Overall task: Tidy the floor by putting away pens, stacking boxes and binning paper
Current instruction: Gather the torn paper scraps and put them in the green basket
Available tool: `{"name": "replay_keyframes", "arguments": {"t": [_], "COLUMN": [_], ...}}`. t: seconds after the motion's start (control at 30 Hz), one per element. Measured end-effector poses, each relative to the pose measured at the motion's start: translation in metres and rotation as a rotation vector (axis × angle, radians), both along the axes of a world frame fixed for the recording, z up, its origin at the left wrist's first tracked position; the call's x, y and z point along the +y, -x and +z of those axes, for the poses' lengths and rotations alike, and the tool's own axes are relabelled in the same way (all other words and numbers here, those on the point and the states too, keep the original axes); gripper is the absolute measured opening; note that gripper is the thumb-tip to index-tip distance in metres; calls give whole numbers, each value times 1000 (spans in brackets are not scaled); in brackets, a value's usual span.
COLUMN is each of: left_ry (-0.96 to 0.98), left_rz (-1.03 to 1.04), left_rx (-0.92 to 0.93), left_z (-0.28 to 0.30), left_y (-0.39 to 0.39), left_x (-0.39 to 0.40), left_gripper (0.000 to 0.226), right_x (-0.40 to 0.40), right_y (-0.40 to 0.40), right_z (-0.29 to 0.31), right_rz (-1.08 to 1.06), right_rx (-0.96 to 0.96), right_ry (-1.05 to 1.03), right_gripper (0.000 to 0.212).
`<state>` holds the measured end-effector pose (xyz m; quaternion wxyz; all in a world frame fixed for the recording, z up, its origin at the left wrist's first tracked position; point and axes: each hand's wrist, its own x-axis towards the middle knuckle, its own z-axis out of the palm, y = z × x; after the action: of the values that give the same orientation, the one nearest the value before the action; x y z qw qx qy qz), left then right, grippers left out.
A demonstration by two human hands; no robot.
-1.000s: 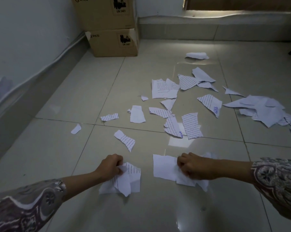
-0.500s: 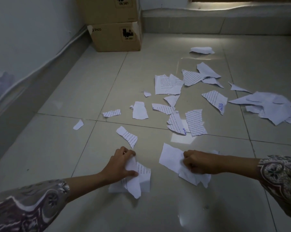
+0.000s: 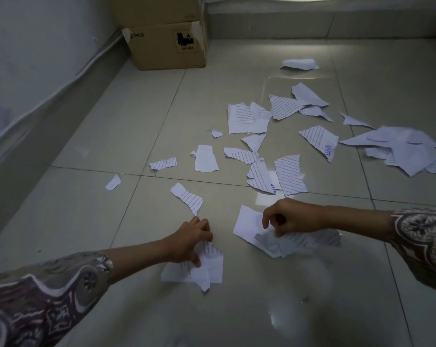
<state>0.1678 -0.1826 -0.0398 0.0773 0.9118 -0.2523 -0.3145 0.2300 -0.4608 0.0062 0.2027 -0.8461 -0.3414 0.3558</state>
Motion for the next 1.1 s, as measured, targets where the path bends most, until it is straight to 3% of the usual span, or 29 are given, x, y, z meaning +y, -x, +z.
{"name": "replay_keyframes", "arguments": {"t": [0.17, 0.23, 0.43, 0.57, 0.7, 0.77, 0.93, 1.1], "left_ry": [129, 184, 327, 393, 586, 688, 896, 1045], "left_rz": [67, 80, 34, 79, 145, 126, 90, -50], "left_rx": [86, 113, 13, -77, -93, -89, 6, 218], "left_z": [12, 26, 93, 136, 174, 192, 225, 261], "left_y": [-16, -29, -83, -121, -146, -149, -123, -58], "left_x": [-6, -11, -56, -98, -154, -192, -269, -361], "left_gripper": [14, 18, 34, 34, 33, 37, 20, 21], "right_x": [-2, -7, -41, -77, -129, -167, -227, -271], "right_y": [-14, -21, -42, -52, -45, -30, 27, 142], "right_z": [19, 30, 83, 123, 173, 200, 252, 310], "right_rz": [-62, -132, -342, -487, -645, -740, -913, -1162], "right_rx": [26, 45, 61, -52, -253, -350, -470, -637], "right_ry": [-51, -114, -231, -223, -176, -137, -54, -24], "right_gripper": [10, 3, 13, 19, 16, 15, 11, 8]}}
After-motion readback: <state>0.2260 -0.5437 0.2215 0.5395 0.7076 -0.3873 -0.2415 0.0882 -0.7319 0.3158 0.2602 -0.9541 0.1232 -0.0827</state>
